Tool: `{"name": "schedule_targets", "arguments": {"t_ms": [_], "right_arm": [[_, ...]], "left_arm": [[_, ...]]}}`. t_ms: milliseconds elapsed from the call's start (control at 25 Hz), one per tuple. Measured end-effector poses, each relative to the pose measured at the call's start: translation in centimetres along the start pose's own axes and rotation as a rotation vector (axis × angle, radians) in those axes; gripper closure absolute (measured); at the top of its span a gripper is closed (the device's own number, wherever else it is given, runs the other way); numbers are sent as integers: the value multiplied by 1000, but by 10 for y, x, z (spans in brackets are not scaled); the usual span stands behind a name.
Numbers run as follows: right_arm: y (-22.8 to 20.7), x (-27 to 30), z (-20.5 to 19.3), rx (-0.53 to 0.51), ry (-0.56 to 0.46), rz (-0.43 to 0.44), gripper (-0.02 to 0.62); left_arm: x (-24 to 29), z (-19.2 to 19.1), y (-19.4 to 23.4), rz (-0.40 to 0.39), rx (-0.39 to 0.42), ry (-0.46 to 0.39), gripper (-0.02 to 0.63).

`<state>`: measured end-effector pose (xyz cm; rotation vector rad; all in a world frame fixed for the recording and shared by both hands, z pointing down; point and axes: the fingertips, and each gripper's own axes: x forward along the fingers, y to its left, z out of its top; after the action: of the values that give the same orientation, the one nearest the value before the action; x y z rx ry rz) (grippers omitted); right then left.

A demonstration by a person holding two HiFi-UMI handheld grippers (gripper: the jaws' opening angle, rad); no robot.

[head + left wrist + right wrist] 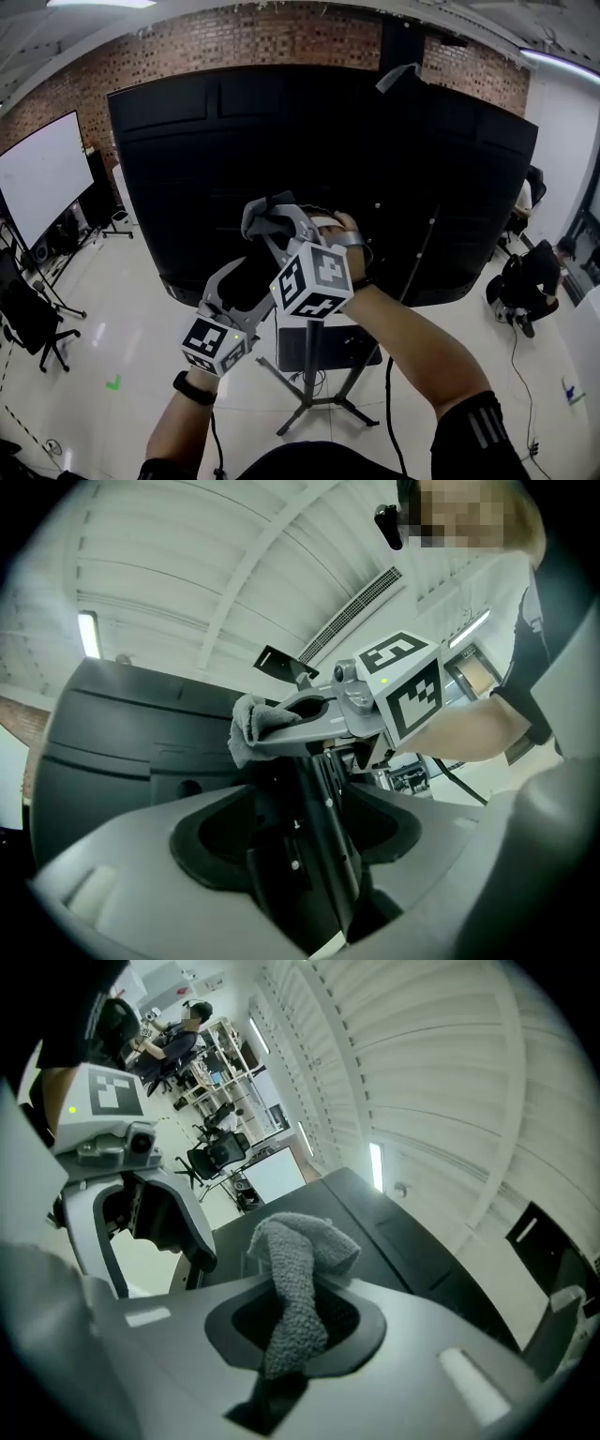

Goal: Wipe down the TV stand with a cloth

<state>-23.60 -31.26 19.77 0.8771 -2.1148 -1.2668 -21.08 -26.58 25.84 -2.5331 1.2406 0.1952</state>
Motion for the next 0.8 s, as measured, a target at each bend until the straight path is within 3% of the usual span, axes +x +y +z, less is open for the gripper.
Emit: {"name": "schedule_targets", "arguments": {"t_ms": [400, 800], "right_arm": [[22, 74, 34, -104, 121, 48, 555], [29, 102, 15, -135, 234, 59, 555]], "left_arm": [[-30, -21, 54, 40, -29, 26, 296], [-35, -35, 56, 17, -88, 52, 296]]}}
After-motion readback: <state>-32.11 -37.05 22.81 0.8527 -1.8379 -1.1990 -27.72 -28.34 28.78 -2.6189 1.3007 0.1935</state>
